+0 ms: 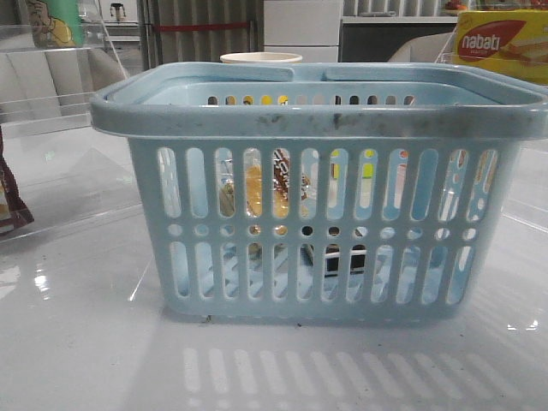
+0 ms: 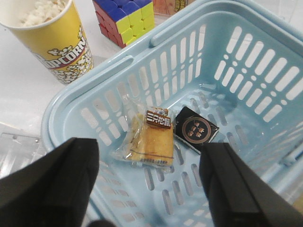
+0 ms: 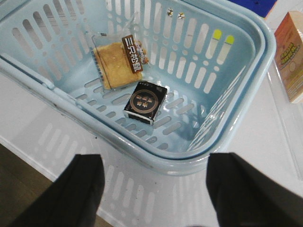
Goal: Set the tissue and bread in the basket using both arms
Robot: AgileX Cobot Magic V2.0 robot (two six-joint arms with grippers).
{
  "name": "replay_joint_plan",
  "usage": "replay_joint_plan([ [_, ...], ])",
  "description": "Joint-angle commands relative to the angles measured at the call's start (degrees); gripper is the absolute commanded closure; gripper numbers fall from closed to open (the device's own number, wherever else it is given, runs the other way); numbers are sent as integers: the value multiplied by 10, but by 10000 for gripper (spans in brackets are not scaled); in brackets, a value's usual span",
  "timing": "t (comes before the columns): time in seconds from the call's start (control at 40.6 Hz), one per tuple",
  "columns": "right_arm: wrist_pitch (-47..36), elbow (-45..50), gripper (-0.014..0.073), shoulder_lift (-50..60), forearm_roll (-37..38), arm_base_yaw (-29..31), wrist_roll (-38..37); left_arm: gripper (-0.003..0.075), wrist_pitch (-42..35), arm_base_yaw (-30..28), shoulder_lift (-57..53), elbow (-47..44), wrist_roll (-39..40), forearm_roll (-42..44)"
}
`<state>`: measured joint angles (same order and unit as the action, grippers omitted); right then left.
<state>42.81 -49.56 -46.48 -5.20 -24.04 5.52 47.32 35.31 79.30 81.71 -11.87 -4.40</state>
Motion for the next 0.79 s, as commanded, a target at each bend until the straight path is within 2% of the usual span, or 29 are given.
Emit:
replay_joint_plan([
  [0.0,-38,-15,33,3,4,1,5,212,-34,4,-83,-28,0,-9],
  [0.542,-38,-15,33,3,4,1,5,212,-32,4,-405,-300,7,-8],
  [0.763,-6,-15,33,16,25,1,5,212,-26,1,-466,-362,83,37],
])
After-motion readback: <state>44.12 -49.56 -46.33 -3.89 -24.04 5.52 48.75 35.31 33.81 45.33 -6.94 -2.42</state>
